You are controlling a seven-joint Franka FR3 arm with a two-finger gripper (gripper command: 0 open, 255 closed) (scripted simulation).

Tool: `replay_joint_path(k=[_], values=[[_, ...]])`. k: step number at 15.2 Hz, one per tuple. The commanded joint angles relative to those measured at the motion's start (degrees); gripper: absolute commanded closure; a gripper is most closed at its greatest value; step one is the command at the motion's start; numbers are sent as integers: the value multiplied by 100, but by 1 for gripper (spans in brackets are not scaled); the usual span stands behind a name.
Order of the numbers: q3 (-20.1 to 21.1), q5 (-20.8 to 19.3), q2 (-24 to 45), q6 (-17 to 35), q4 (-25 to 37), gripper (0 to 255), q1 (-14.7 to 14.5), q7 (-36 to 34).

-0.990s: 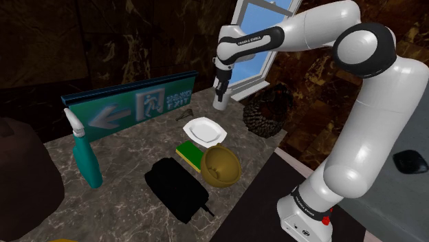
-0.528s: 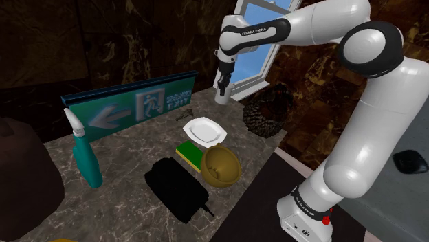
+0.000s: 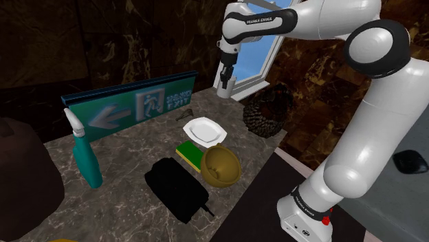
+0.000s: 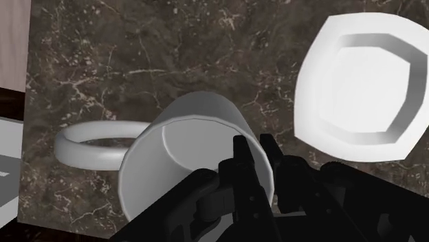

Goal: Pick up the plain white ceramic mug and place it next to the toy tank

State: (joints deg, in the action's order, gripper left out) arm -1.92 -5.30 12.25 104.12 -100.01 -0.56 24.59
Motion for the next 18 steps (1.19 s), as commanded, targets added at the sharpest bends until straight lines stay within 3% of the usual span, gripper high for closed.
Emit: replay_joint_path(k=[1,9,18], values=[[-2,2,-35,-164,129,255,2,20],[-1,9,-108,-689,582,255,-2,63],[456,119,-1247,-468,-860,255,-545,-932]])
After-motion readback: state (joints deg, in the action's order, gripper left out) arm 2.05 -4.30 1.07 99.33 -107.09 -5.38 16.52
